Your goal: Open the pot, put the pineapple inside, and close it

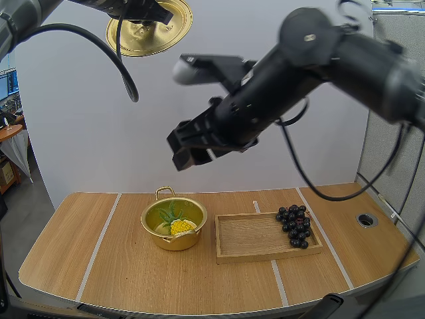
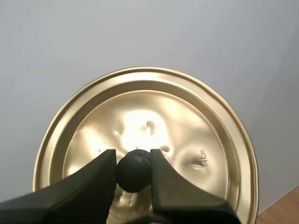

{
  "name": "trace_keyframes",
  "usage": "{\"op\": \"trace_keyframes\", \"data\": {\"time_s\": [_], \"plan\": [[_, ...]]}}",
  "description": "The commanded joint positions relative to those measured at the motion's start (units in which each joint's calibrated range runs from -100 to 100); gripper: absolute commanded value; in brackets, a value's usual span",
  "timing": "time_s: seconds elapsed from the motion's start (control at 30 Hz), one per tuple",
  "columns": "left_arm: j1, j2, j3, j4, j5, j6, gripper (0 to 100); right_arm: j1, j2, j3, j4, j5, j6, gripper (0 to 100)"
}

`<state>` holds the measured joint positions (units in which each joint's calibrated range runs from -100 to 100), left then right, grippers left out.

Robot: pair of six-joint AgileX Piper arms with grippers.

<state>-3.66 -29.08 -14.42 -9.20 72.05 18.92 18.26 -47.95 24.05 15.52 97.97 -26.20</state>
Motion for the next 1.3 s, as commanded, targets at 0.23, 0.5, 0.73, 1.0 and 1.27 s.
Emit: {"op": "trace_keyframes", "data": {"time_s": [0.23,0.5,0.73,1.0,1.27], "plan": [[-0.2,-0.41,-0.6,0.3,-1.87,-0.54,0,-0.13,-22.39,1.2,-5.43,2.03,3.65,100],[-0.2,-0.41,-0.6,0.3,-1.87,-0.54,0,-1.11,-36.05,11.68,-7.25,2.03,4.23,100],[-0.2,-0.41,-0.6,0.3,-1.87,-0.54,0,-3.48,-47.04,19.75,-7.65,2.03,4.61,100],[-0.2,-0.41,-0.6,0.3,-1.87,-0.54,0,-4.54,-52.05,27.86,-12.04,2.03,7.29,100],[-0.2,-0.41,-0.6,0.3,-1.87,-0.54,0,-4.68,-52.05,33.85,-15.89,2.03,8.11,100]]}}
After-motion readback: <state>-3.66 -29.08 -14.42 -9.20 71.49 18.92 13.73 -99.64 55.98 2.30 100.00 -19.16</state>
